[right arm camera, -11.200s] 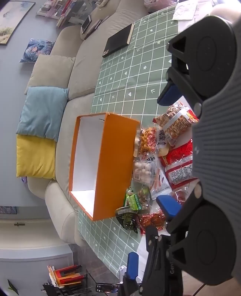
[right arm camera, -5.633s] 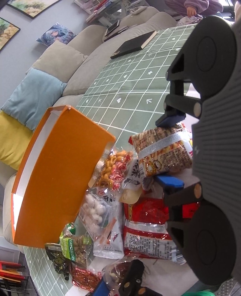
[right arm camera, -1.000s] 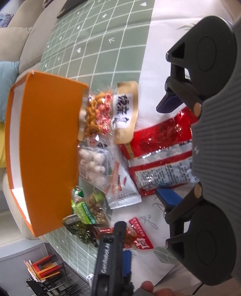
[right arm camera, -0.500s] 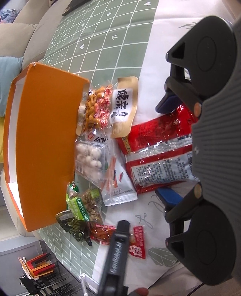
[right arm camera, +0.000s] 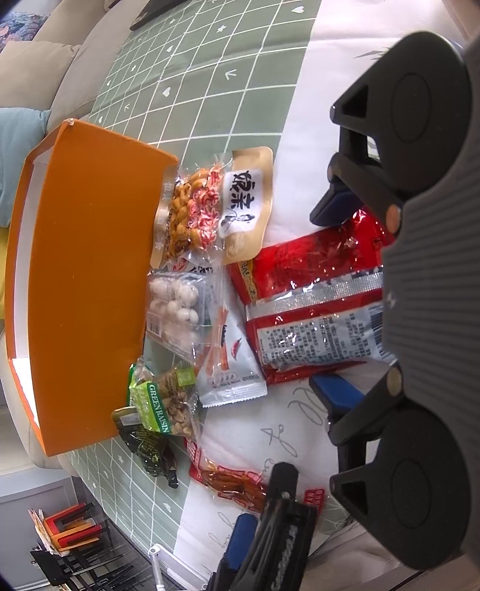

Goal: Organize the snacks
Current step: 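Grasp the braised duck-neck pack with the left gripper while the right gripper grasps the red spicy-strip bag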

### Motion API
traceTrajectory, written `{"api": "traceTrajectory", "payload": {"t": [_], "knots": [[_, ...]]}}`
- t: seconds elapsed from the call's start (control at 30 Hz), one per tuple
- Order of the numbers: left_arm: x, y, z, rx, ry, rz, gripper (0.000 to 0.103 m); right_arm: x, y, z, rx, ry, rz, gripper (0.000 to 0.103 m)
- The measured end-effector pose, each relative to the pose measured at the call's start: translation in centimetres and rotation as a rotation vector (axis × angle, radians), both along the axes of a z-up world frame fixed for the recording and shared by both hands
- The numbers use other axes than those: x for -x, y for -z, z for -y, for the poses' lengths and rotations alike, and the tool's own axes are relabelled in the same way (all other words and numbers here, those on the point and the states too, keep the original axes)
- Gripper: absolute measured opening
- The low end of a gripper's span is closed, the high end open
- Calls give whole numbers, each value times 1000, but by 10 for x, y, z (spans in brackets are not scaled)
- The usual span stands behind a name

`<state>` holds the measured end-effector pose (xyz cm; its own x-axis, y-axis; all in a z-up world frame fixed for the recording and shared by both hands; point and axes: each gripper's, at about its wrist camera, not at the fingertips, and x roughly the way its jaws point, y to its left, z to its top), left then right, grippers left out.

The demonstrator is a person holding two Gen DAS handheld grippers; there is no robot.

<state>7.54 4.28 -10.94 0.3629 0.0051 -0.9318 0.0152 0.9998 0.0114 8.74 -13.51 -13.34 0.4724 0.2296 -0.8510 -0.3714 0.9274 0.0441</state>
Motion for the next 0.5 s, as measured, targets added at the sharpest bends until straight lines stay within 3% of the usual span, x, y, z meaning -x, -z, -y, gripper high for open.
{"api": "traceTrajectory", "payload": {"t": [0.1,0.3,0.47,0.5], "knots": [[1,3,7,4,-38,20,102,1,2,-2,6,-12,5,88],[-1,4,9,14,-17,66,100,2,3,-3,14,-27,16,88],[2,-1,11,9,-6,93,84,2,1,-2,16,-24,25,82],[3,-2,13,12,7,103,72,2,1,-2,17,-26,27,80]]}}
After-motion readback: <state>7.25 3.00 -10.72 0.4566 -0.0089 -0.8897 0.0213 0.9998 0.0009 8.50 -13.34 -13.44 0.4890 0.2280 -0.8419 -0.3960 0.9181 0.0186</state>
